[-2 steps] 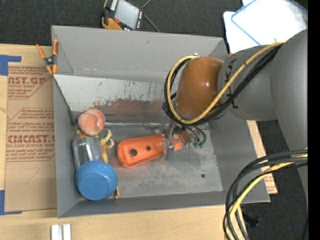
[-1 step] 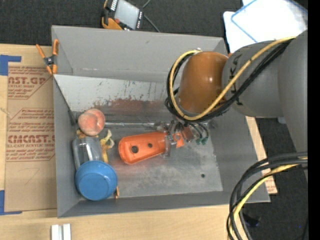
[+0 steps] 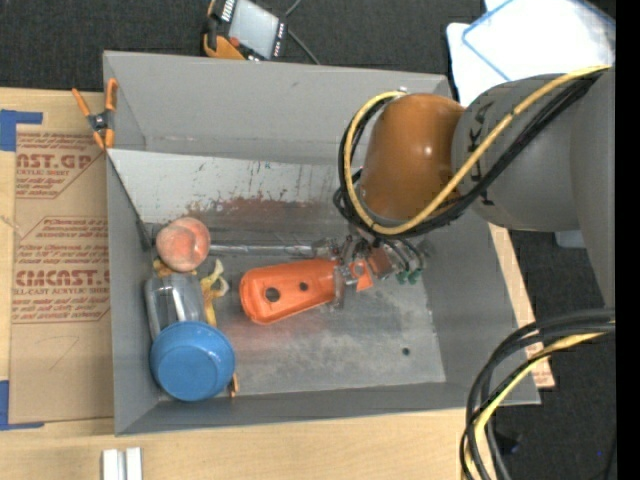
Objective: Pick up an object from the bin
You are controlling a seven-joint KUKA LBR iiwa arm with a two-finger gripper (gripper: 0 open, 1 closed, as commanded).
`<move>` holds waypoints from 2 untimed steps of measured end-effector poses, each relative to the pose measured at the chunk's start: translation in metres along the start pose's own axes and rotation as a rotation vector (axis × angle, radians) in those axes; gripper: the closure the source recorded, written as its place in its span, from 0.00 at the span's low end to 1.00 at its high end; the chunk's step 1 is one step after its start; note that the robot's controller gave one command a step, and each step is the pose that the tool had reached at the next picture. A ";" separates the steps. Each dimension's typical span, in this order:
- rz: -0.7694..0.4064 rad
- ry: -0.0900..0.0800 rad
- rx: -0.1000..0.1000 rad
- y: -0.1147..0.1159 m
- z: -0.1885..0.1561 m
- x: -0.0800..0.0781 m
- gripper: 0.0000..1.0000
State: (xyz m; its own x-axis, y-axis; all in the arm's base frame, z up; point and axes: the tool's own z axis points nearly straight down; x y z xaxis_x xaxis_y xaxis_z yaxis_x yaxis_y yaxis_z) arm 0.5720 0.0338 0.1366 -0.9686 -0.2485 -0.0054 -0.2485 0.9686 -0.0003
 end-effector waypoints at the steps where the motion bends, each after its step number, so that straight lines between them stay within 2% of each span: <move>1: 0.000 -0.003 0.001 0.000 -0.014 -0.001 1.00; 2: 0.000 -0.003 0.001 0.000 -0.019 -0.001 1.00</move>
Offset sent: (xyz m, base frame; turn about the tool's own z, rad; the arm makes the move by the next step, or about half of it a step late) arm 0.0004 0.0003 0.0159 -0.0002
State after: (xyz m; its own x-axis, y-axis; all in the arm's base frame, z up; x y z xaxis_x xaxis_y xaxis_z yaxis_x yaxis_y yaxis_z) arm 0.5728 0.0342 0.1558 -0.9685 -0.2490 -0.0089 -0.2490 0.9685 -0.0011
